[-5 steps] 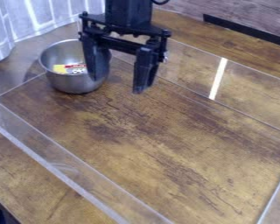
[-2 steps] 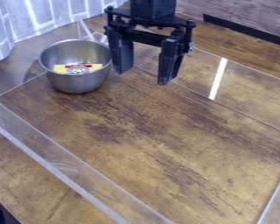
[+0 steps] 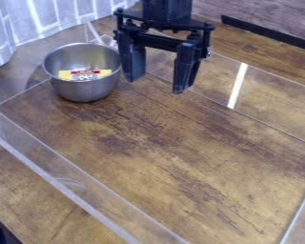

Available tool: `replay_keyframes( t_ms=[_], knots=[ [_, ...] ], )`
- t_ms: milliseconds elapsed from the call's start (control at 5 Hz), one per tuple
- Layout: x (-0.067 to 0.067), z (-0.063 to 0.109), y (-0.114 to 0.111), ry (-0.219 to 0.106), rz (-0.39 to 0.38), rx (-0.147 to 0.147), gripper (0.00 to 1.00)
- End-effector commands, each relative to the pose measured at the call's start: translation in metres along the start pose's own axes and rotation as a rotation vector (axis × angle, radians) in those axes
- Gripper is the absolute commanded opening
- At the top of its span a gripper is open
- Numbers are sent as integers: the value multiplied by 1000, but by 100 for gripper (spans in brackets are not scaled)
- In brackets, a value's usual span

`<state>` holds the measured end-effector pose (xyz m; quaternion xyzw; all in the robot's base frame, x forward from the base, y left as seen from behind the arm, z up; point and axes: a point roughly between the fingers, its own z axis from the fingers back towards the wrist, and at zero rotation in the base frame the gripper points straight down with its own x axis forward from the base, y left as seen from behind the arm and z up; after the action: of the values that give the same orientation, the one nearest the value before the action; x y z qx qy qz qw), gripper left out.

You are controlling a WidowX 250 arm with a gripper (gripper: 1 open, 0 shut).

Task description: Put the yellow object in the silver pot

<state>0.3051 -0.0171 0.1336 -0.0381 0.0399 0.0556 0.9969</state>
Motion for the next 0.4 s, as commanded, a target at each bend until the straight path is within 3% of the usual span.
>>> replay_keyframes(
  t_ms=[0,200],
  knots=[
    [0,16,1,-36,-50,-3,100],
    [-3,17,7,-29,-57,-6,100]
  ],
)
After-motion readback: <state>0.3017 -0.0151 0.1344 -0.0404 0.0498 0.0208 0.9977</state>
